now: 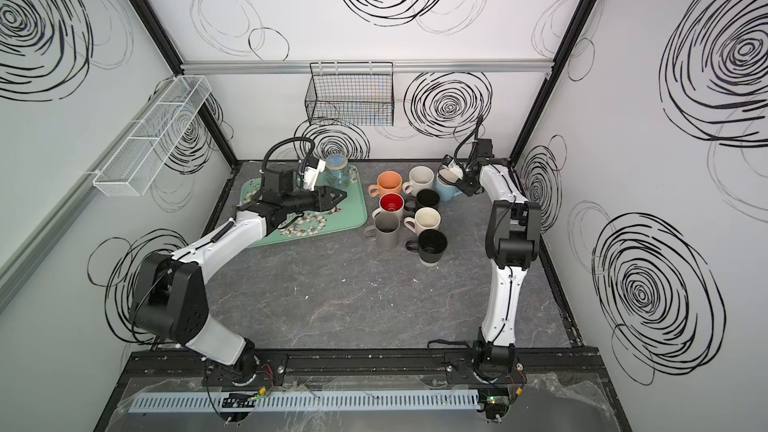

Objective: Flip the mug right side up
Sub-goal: 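Open the right gripper to release the light blue mug, then move the right gripper to the tray while the left reaches the grey mug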

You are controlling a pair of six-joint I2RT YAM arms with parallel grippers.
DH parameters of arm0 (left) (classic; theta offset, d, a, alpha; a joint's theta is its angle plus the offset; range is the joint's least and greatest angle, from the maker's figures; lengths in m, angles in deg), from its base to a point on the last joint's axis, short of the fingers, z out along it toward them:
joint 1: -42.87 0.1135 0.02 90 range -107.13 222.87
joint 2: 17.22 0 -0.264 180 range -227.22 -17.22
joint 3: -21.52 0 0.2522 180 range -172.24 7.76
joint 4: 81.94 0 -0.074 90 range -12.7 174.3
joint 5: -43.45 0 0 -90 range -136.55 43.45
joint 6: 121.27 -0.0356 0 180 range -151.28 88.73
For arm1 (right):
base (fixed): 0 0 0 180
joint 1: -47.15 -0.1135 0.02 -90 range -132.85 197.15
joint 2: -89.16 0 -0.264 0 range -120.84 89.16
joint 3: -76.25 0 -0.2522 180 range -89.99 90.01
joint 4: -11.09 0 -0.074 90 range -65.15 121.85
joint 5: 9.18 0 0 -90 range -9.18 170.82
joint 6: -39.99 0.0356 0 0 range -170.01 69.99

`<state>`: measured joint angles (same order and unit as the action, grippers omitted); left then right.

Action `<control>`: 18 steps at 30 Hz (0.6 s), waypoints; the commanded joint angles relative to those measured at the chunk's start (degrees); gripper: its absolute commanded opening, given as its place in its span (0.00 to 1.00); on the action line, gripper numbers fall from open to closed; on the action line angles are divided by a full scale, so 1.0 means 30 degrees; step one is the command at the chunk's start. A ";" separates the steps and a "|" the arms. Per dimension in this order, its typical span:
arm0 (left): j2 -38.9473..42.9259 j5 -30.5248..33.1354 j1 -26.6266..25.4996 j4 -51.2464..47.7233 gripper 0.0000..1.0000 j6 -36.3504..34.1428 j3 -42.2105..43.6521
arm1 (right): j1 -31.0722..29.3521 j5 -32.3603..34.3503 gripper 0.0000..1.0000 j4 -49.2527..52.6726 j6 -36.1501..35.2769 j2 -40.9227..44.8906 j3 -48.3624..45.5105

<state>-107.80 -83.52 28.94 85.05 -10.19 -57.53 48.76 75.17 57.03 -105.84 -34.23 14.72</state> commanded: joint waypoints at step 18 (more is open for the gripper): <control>0.3348 1.1175 0.6599 -0.3102 0.70 -0.1328 -0.0931 | -0.2847 0.0225 0.64 -0.9842 0.5169 0.9704 -0.9817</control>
<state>-96.37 -55.59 46.69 75.11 -12.90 -58.52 42.73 74.54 35.18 -95.76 -8.25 -12.47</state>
